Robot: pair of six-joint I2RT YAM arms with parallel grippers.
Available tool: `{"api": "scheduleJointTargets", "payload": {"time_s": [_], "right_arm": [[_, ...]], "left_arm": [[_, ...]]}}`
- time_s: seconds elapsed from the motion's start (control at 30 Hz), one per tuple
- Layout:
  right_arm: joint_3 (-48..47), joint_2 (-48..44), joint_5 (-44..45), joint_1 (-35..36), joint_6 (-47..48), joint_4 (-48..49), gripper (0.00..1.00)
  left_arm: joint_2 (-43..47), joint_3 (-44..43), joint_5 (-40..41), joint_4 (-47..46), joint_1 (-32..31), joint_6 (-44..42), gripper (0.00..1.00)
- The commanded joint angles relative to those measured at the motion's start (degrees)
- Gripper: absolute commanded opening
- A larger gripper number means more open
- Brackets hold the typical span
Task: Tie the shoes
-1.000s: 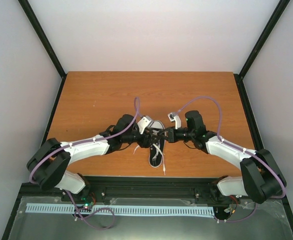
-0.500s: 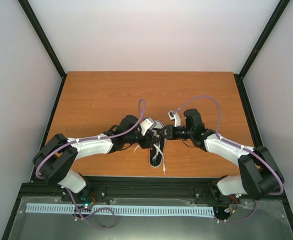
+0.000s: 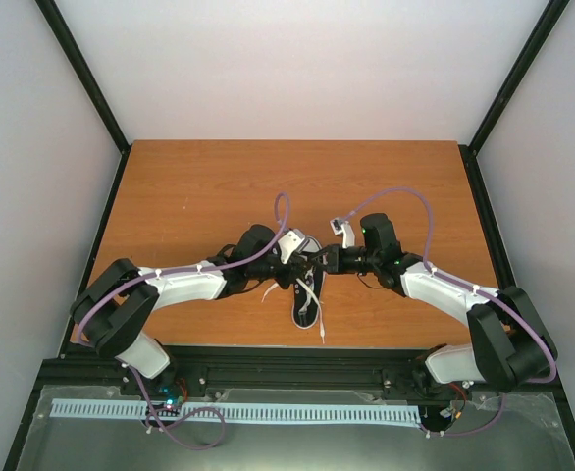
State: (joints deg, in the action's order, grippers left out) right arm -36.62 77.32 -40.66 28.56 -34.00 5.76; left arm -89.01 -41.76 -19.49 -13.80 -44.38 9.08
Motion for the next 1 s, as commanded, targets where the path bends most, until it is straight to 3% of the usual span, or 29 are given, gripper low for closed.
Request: {"api": "scheduleJointTargets", "payload": {"time_s": [0.0, 0.1, 0.27, 0.33, 0.63, 0.97], "right_arm": [[-1.3, -0.2, 1.0, 0.4, 0.5, -1.4, 0.03], [-1.5, -1.1, 2.6, 0.4, 1.9, -3.8, 0.1], [1.5, -6.7, 5.7, 0.4, 5.7, -7.2, 0.56], [4.4, -9.7, 6.5, 0.4, 7.6, -7.6, 0.65], [16.1, -13.6, 7.0, 2.7, 7.9, -1.0, 0.51], [13.9, -4.9, 10.5, 8.3, 11.1, 3.7, 0.4]], "left_arm": [[-0.2, -2.0, 0.5, -3.0, -0.2, -0.1, 0.07], [0.0, -1.2, 1.8, -3.1, -0.2, 0.7, 0.01], [0.6, 0.3, 2.4, -3.5, -0.2, 2.3, 0.01], [0.8, 0.8, 2.3, -3.6, -0.2, 3.0, 0.01], [1.0, 1.1, 2.0, -3.5, -0.2, 3.9, 0.01], [0.1, 0.8, 2.0, -3.5, -0.2, 4.5, 0.01]]}}
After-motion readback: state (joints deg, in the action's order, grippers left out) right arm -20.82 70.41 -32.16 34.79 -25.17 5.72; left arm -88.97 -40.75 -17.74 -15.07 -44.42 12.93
